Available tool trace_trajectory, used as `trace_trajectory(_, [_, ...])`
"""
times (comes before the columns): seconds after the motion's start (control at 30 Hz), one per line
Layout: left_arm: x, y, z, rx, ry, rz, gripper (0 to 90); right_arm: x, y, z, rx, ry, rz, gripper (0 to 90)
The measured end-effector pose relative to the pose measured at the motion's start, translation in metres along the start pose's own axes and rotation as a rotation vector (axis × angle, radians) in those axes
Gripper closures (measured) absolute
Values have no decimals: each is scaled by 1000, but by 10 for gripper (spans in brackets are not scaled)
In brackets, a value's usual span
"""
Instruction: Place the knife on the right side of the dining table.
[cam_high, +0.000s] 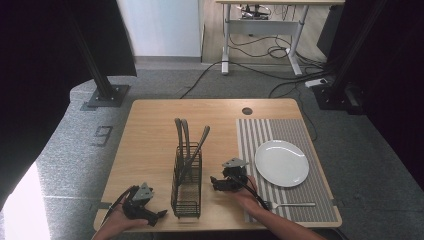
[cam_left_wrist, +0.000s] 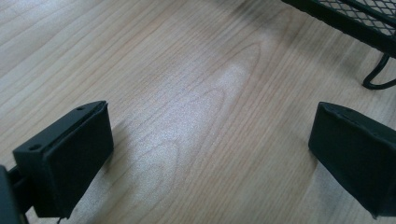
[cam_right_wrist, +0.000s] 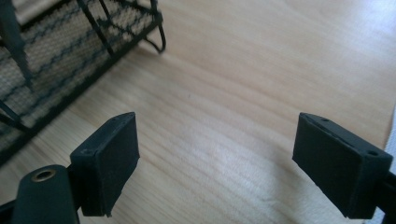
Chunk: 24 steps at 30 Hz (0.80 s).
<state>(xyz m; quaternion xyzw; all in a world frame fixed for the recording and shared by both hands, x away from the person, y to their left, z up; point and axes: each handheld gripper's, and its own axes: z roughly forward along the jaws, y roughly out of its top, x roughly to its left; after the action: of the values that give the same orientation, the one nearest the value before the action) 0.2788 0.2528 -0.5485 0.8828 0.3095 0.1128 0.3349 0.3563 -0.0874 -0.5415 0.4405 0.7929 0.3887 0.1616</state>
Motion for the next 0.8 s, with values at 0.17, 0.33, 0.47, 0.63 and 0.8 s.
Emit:
trace_trajectory(0.17, [0,0,0,0,0,0,0,-2,7,-10,-29,36,27,143])
trace_trajectory(0.33, [0,0,0,0,0,0,0,-4,13,-19,-51,45,21,147])
trace_trajectory(0.47, [0,0,0,0,0,0,0,-11,21,-32,-93,68,40,154])
trace_trajectory(0.63, [0,0,0,0,0,0,0,-20,26,-40,-121,81,56,170])
trace_trajectory(0.8, [0,0,0,0,0,0,0,-23,31,-45,-139,106,55,183])
